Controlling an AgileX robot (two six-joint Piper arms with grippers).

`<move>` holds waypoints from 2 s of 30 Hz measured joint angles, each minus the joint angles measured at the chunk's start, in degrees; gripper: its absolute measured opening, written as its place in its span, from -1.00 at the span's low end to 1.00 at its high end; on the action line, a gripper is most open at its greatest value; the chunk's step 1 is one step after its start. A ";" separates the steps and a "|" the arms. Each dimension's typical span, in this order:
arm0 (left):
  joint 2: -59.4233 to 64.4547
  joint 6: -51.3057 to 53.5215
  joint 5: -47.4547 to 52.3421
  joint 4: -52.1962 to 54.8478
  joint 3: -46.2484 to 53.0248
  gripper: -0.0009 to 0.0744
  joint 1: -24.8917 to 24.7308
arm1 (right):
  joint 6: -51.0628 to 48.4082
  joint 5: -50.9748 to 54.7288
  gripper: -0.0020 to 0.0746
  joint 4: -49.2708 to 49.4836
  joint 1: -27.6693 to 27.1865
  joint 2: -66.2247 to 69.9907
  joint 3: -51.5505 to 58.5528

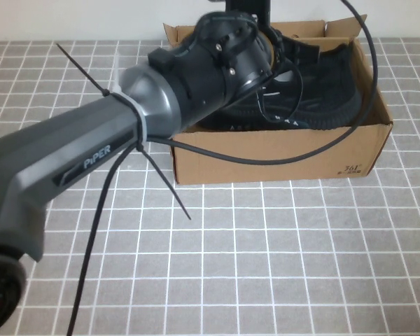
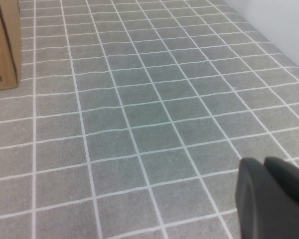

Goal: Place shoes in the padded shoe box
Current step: Place the shoe in the shoe box

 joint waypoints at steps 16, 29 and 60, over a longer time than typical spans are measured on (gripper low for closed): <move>2.54 -9.92 -1.80 1.92 -1.51 -0.93 0.10 | 0.00 0.00 -0.97 0.00 0.00 0.00 0.00; 3.05 -10.06 -1.22 2.66 -2.93 -0.93 0.10 | 0.00 0.00 -0.97 0.00 0.00 0.00 0.00; 5.72 -14.33 -0.05 5.19 -5.17 -0.93 -0.10 | 0.00 0.00 -0.97 0.00 0.00 0.00 0.00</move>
